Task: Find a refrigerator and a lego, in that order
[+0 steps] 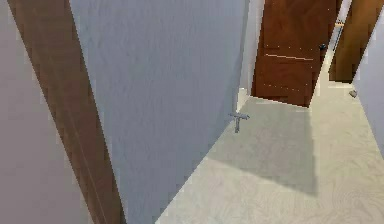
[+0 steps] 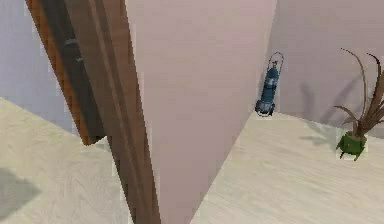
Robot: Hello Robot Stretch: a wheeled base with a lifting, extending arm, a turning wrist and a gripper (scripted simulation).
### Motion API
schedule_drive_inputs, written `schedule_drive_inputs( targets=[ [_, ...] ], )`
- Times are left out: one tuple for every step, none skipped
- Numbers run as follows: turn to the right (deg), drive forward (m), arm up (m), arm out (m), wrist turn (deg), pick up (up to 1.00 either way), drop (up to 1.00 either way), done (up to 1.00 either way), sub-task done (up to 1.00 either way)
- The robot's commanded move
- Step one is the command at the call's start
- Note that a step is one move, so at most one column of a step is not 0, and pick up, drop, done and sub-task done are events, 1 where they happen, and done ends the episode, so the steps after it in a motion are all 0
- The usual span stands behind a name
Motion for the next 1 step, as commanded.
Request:
schedule_drive_inputs(
  targets=[
    [18.0, 0.00, 0.00, 0.00, 0.0, 0.00, 0.00, 0.00, 0.00]
  ],
)
